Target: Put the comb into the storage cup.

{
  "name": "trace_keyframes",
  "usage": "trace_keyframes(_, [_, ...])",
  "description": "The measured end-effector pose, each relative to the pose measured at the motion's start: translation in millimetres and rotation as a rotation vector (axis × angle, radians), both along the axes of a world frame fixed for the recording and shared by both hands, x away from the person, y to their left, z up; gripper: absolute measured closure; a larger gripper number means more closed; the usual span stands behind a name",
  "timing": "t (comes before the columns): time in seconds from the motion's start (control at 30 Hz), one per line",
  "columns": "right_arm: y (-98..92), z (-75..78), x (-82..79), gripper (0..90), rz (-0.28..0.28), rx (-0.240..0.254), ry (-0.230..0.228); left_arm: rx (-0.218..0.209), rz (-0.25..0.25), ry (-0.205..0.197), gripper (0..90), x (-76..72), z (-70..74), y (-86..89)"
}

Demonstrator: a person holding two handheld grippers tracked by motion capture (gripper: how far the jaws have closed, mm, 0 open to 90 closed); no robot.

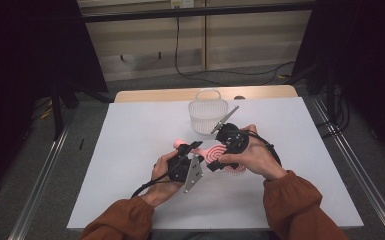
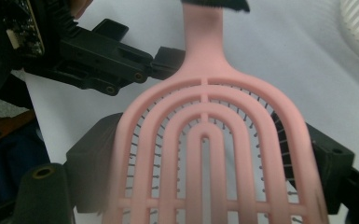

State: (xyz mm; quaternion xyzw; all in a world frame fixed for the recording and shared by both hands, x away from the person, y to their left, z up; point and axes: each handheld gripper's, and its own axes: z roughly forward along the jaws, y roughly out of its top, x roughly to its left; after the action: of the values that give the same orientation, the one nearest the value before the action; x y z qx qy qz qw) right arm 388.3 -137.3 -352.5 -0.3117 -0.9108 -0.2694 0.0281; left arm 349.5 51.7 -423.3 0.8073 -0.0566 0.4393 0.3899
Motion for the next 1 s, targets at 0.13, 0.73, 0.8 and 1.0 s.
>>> trace_keyframes(0.13, [1.1, -0.2, 1.0, 20.3, 0.000, -0.003, 0.006, 0.037, 0.002, -0.029, 63.8, -1.4, -0.5, -0.5])
trace_keyframes(0.73, [6.7, -0.2, 5.4, 20.1, 0.016, -0.037, 0.033, 0.127, -0.026, -0.079, 74.9, -5.4, -5.1, -2.8])
trace_keyframes(0.8, [7.5, 0.0, 6.3, 20.1, 0.019, -0.041, 0.043, 0.122, -0.034, -0.082, 75.5, -5.6, -6.4, -2.4])
trace_keyframes(1.0, [5.6, 5.1, 9.0, 18.7, 0.009, -0.036, 0.041, 0.084, -0.060, -0.051, 77.8, -2.1, -10.4, -4.2])
